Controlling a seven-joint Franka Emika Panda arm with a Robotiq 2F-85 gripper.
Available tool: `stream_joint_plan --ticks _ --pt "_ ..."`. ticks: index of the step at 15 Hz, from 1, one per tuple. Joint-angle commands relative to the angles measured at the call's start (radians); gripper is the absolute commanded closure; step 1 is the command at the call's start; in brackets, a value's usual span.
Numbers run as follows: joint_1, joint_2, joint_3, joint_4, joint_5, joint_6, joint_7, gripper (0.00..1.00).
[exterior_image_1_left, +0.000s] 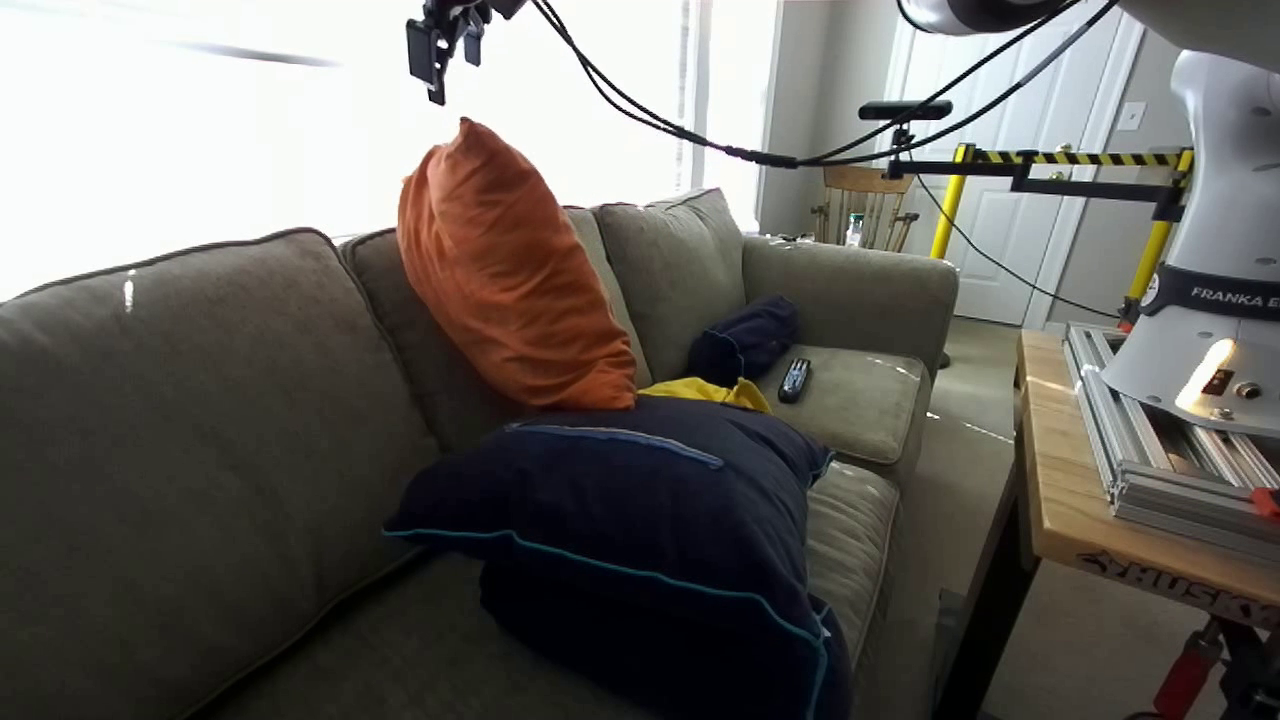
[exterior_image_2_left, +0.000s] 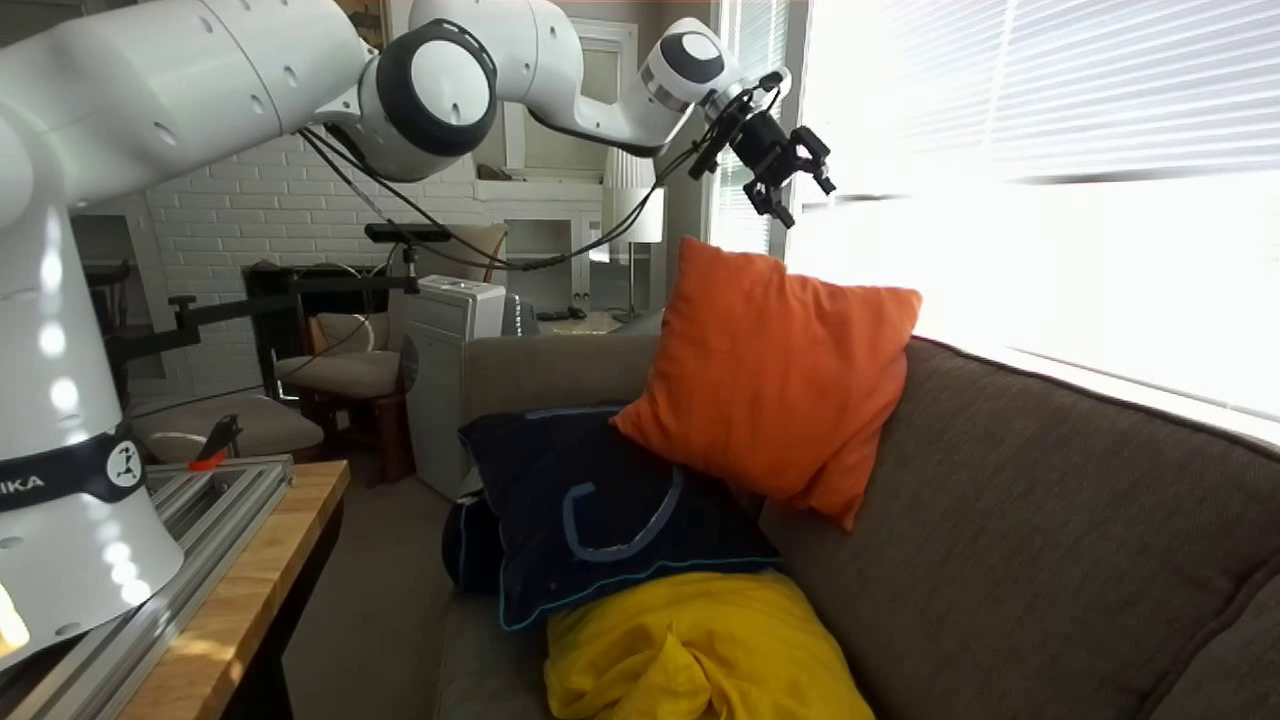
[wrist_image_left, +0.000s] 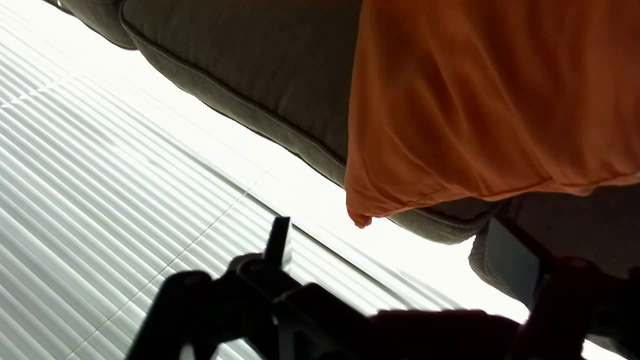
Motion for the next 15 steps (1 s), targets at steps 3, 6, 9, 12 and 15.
stream_joint_plan --ticks 3,6,9,12,15 --pt "-0.016 -0.004 -0.017 -0.015 0.062 -0.139 -0.003 0.00" --pt "-0.045 0.006 0.009 -0.035 0.114 -0.199 -0.024 0.00" --pt "-0.066 0.059 0.011 0.014 0.132 -0.239 -0.020 0.00" --pt "-0.096 0.102 0.016 0.012 0.157 -0.222 0.029 0.00" --pt "-0.118 0.132 0.024 0.009 0.191 -0.252 0.075 0.00"
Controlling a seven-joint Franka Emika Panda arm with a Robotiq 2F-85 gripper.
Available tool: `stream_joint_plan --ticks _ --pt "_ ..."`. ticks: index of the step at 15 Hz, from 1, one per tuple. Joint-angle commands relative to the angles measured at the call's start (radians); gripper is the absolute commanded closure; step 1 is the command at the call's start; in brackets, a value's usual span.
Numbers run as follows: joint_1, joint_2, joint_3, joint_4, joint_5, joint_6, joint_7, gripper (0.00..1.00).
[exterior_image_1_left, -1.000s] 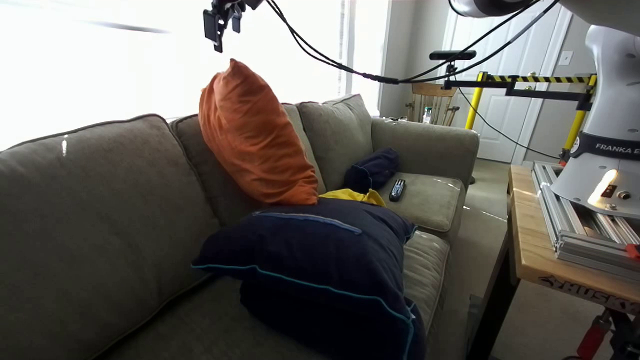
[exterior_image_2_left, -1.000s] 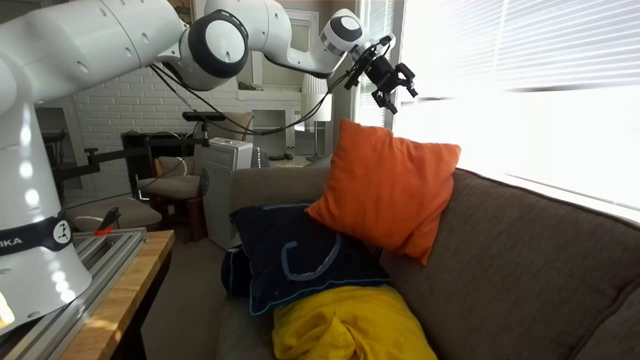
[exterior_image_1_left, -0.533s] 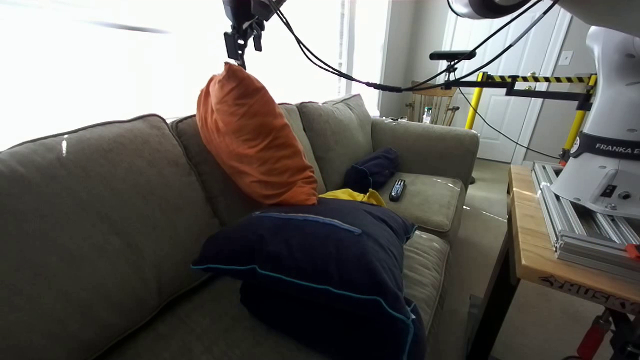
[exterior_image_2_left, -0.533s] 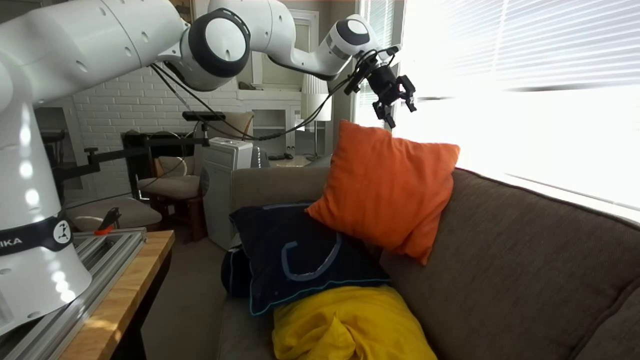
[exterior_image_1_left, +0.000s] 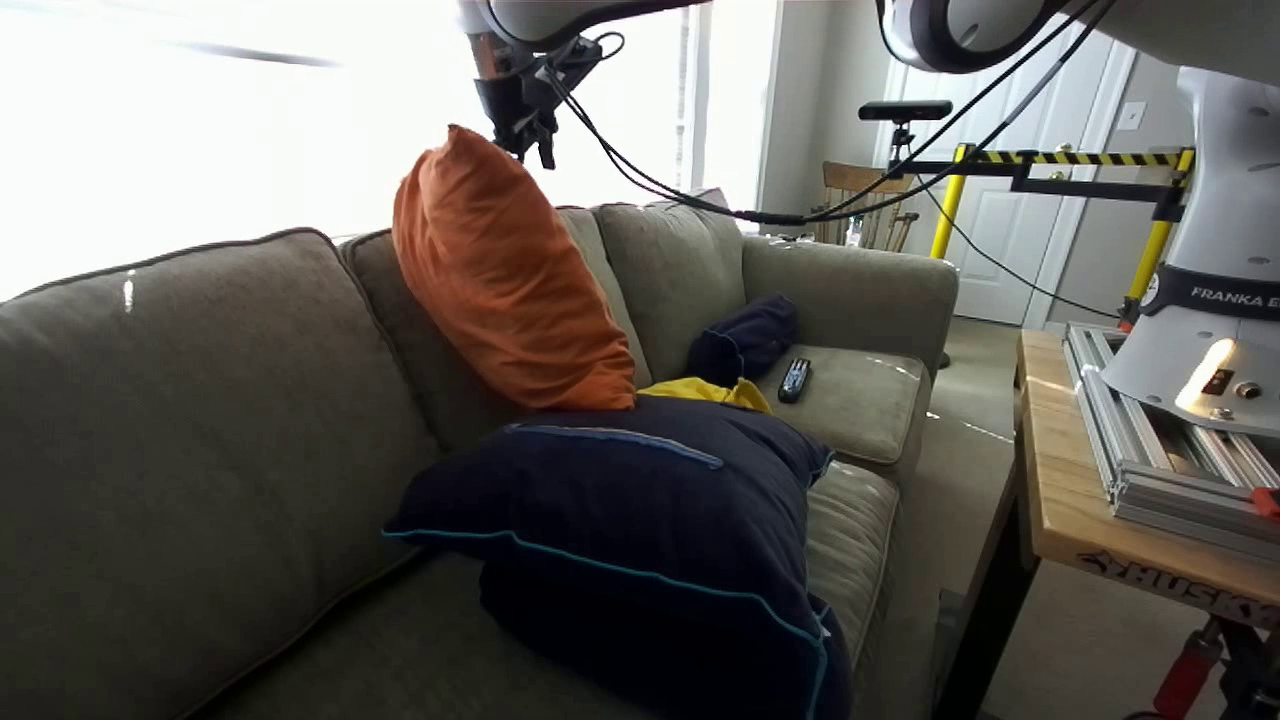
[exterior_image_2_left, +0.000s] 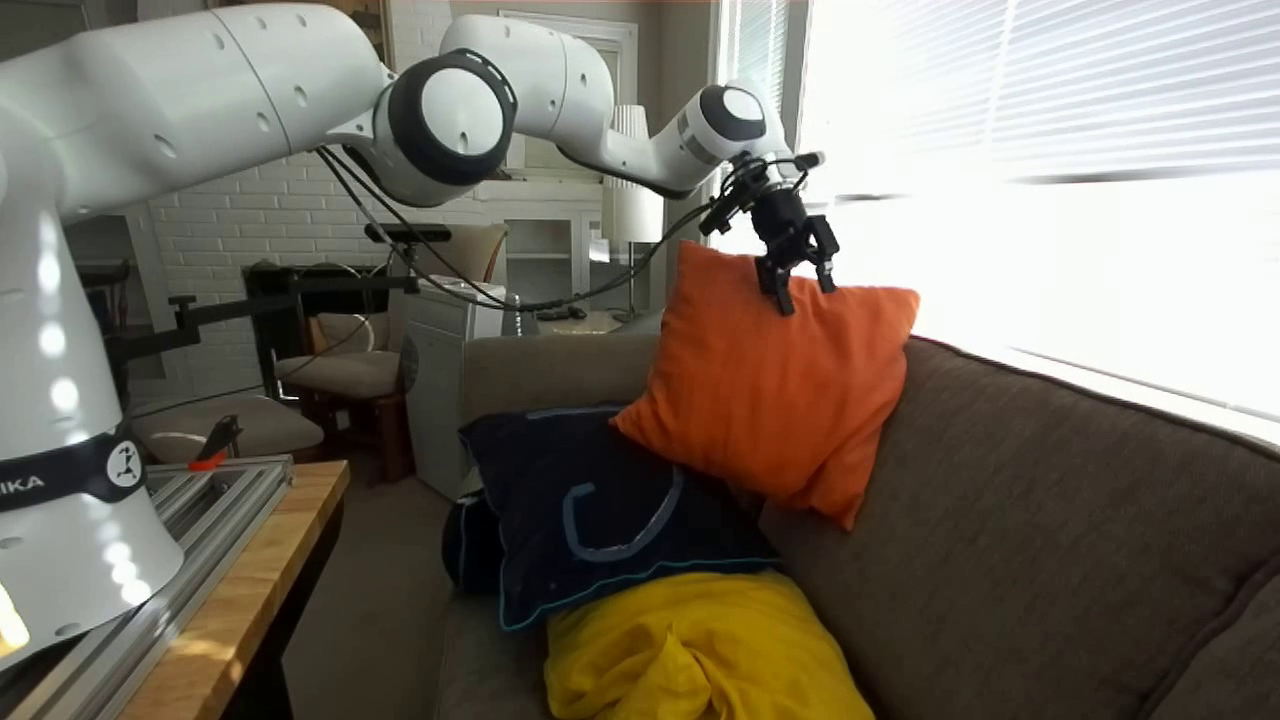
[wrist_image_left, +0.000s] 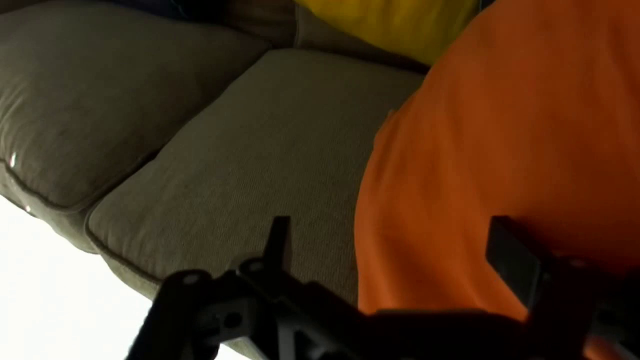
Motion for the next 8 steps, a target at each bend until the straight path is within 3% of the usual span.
stream_joint_plan --ticks 1,8 --pt "-0.036 0.051 0.018 0.040 0.063 -0.061 0.065 0.00" --pt "-0.111 0.134 0.049 0.049 0.173 -0.005 0.290 0.00"
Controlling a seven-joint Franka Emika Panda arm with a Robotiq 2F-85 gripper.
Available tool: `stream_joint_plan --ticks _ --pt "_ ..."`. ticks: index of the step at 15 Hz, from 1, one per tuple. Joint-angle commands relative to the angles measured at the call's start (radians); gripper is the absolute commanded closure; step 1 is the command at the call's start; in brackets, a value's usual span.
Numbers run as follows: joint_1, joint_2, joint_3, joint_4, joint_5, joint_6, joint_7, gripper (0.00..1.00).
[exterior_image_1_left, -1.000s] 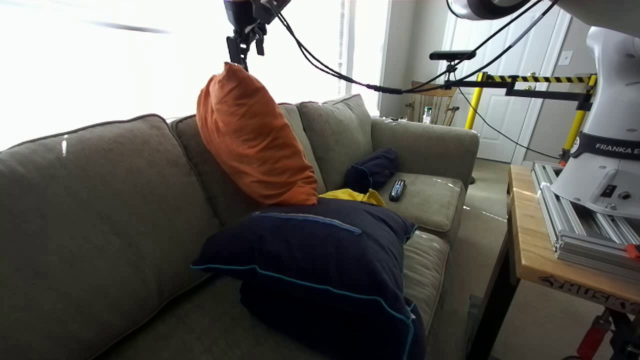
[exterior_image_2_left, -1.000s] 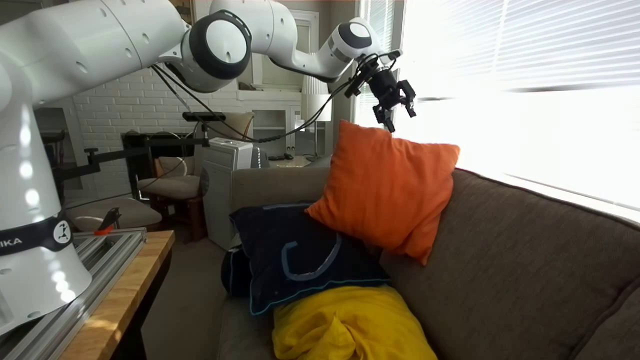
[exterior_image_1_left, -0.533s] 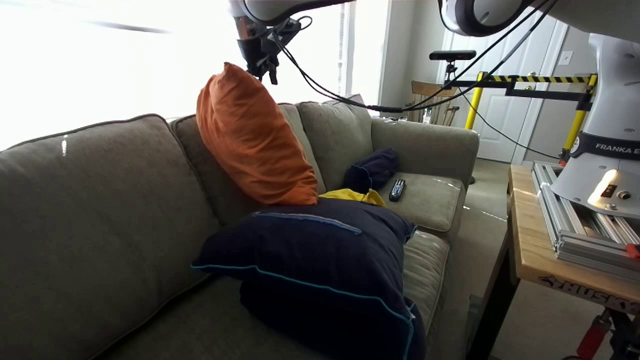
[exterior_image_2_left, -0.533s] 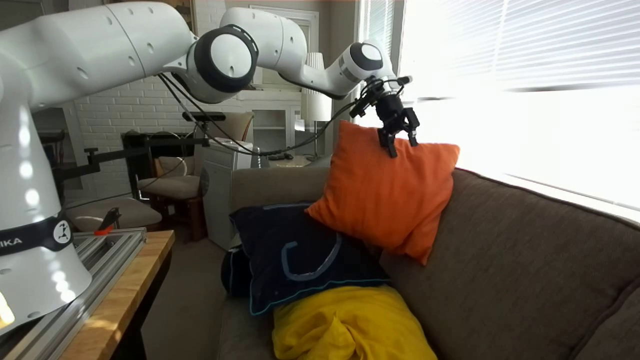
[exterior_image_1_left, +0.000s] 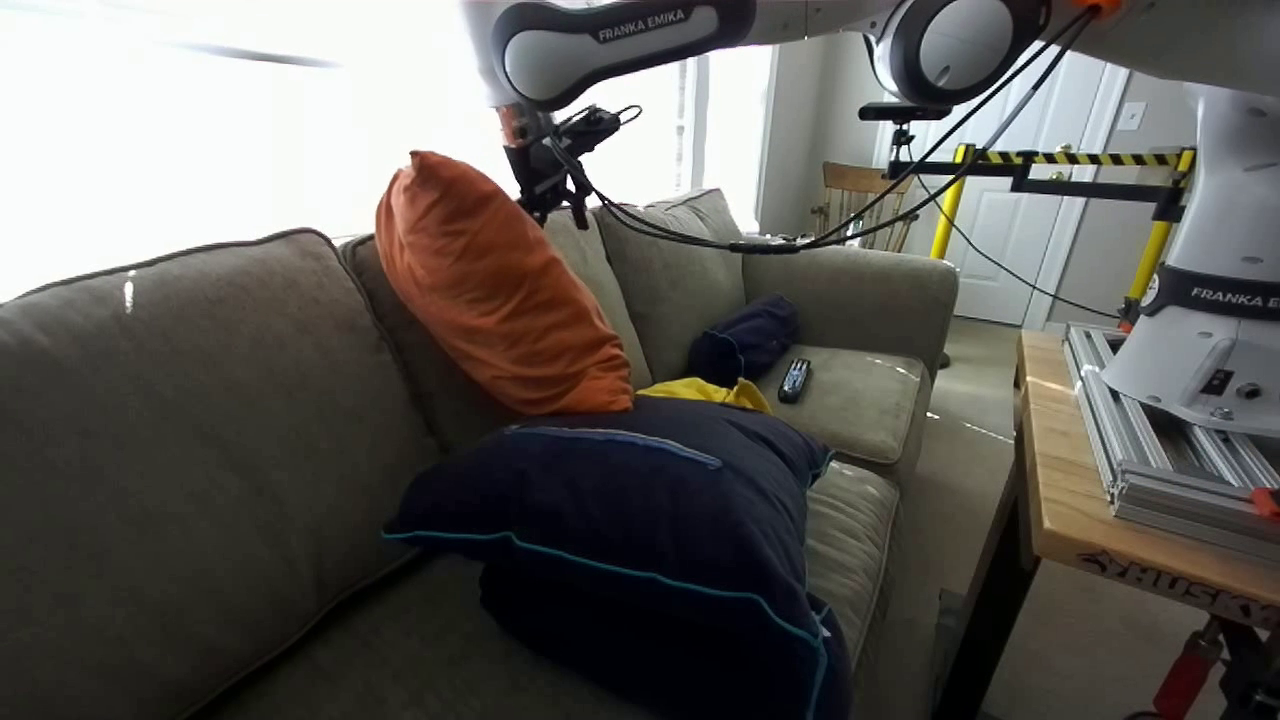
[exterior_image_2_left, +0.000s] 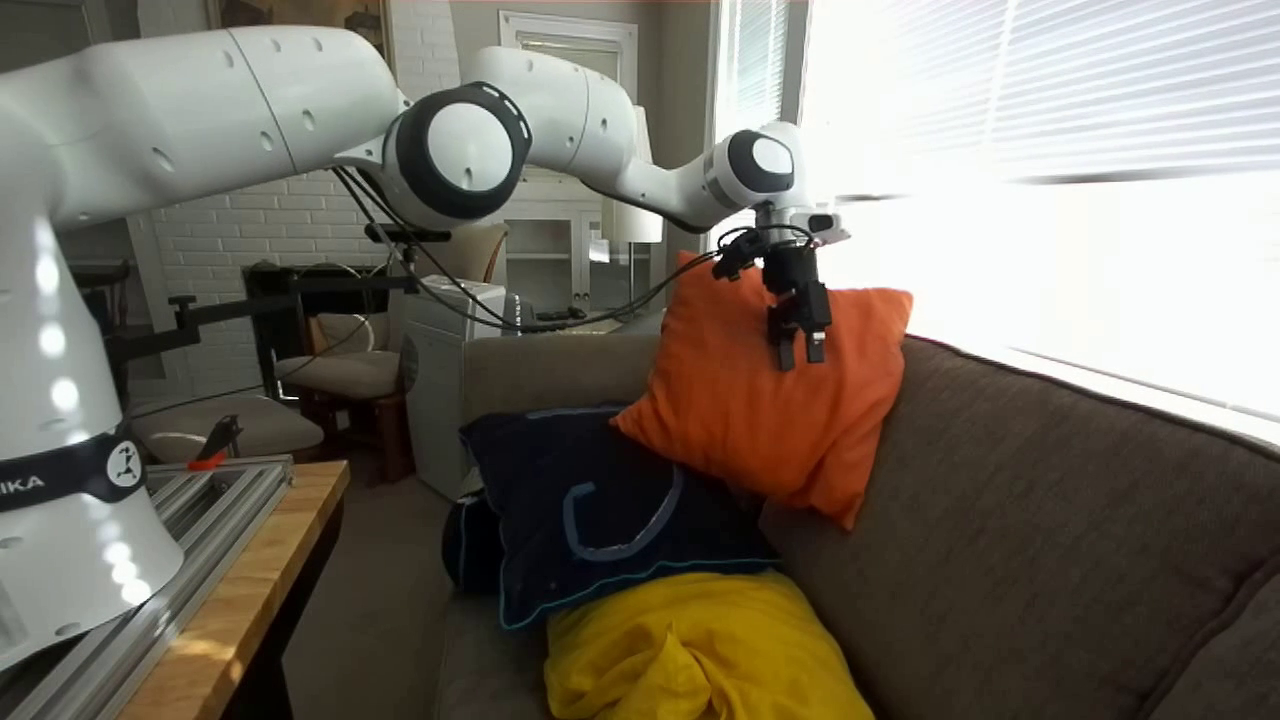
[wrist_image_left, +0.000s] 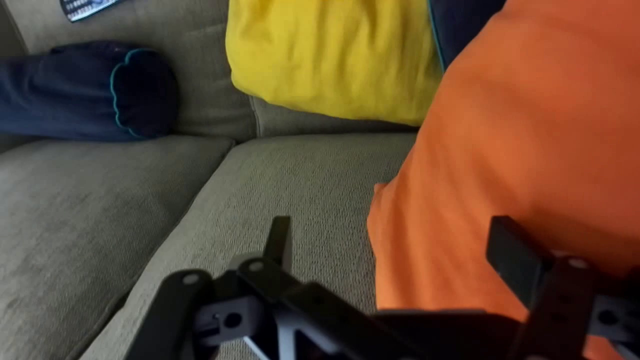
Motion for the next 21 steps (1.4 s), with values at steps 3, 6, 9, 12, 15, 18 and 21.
stream_joint_plan --ticks 3,6,9,12,15,18,21 --pt "-0.045 0.078 0.015 0.037 0.076 0.010 0.170 0.00" --pt "-0.067 0.118 0.036 0.045 0.109 0.061 0.220 0.00" --pt "-0.051 0.099 0.008 0.032 0.073 0.023 0.175 0.00" --pt "-0.047 0.081 0.008 0.006 0.073 0.036 0.177 0.00" --pt "-0.002 0.070 -0.032 0.005 0.014 0.007 0.105 0.00" --pt "0.020 0.079 -0.053 0.006 -0.027 0.038 -0.034 0.00" --pt "0.027 0.087 -0.062 0.006 -0.056 0.102 -0.131 0.00"
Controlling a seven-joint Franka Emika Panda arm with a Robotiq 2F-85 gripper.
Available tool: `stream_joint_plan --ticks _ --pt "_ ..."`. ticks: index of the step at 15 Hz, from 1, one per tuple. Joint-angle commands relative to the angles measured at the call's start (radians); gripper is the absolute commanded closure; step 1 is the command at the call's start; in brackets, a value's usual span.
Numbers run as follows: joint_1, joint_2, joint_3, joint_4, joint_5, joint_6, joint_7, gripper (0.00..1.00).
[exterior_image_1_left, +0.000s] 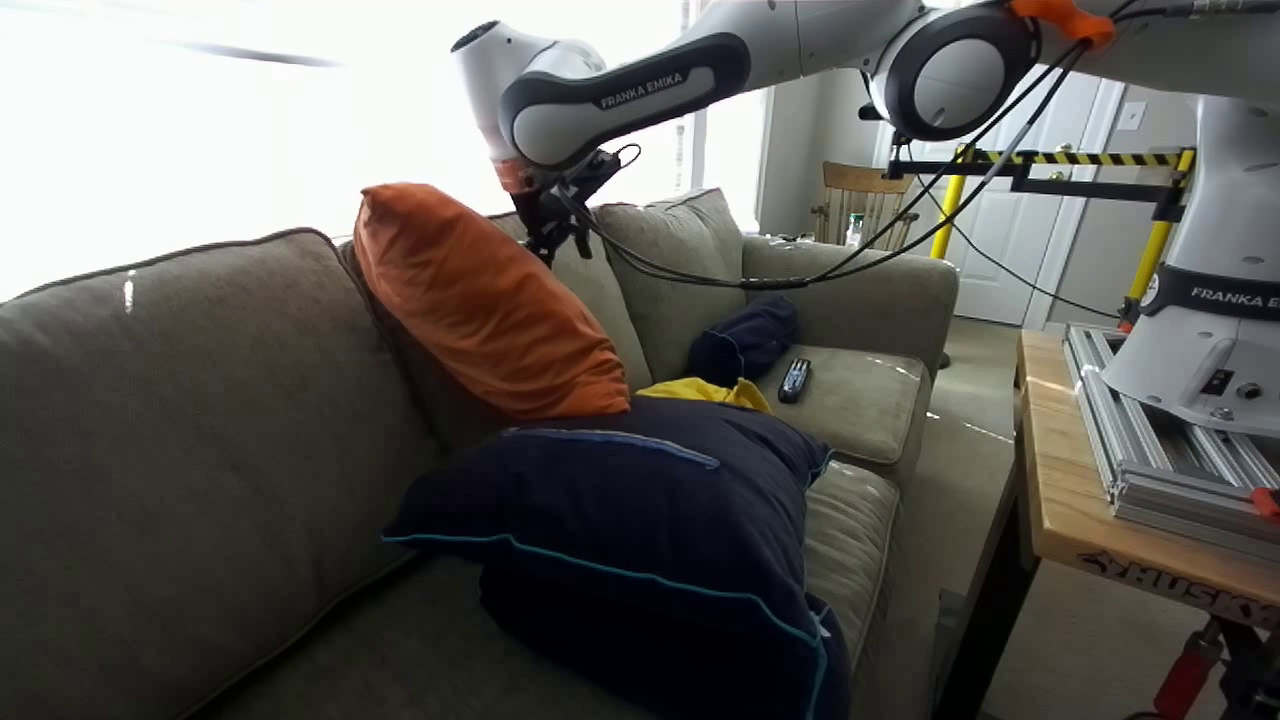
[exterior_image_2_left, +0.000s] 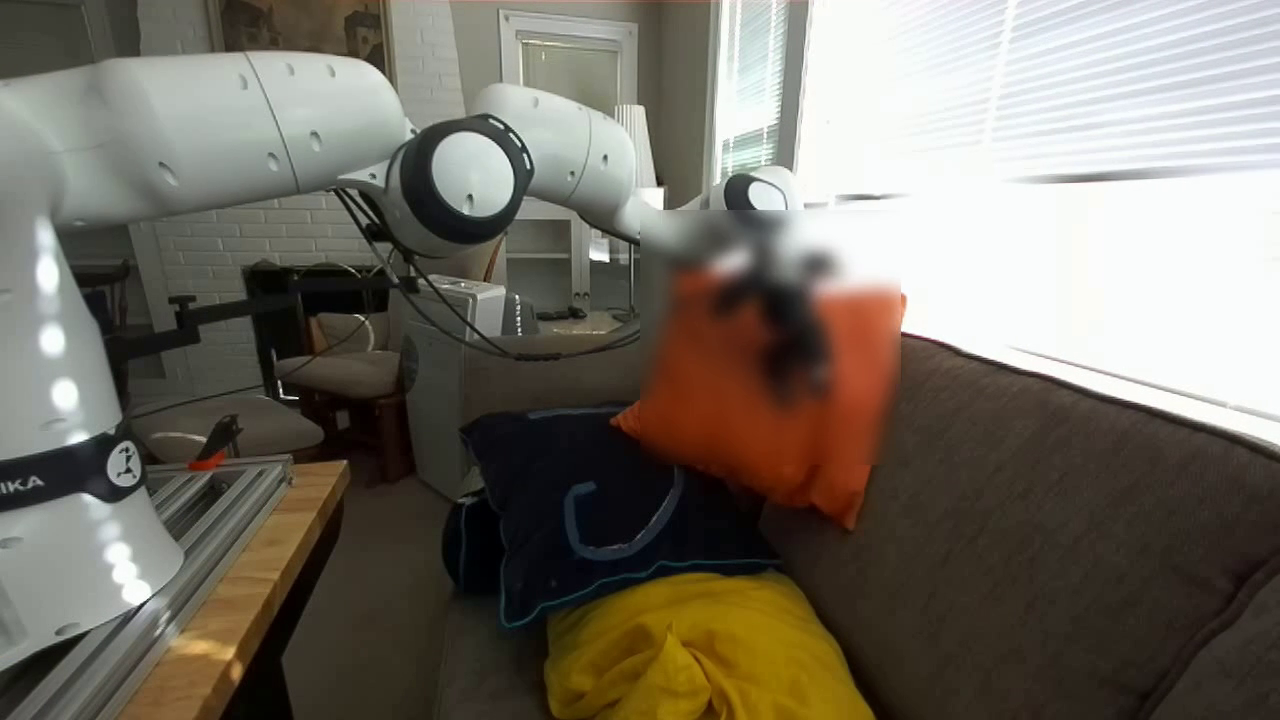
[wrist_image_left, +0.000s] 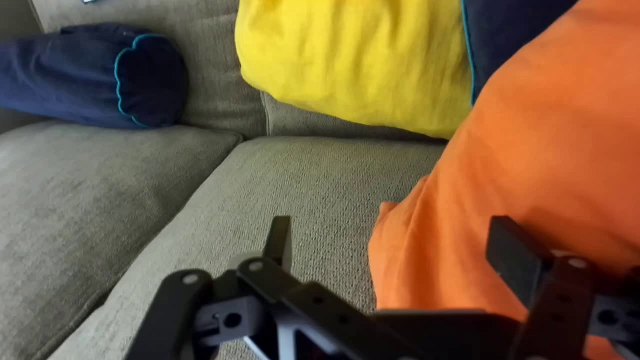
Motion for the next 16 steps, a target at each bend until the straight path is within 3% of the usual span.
stream_joint_plan --ticks 1,6,12,16 --pt "0.005 0.009 -0.013 0.000 -0.033 0.068 -0.096 0.00" --pt "-0.030 0.070 0.001 0.044 -0.002 0.114 -0.065 0.00" --pt "-0.092 0.120 0.056 0.036 0.099 0.149 0.077 0.00" --pt "-0.086 0.147 0.032 0.029 0.079 0.166 0.097 0.00"
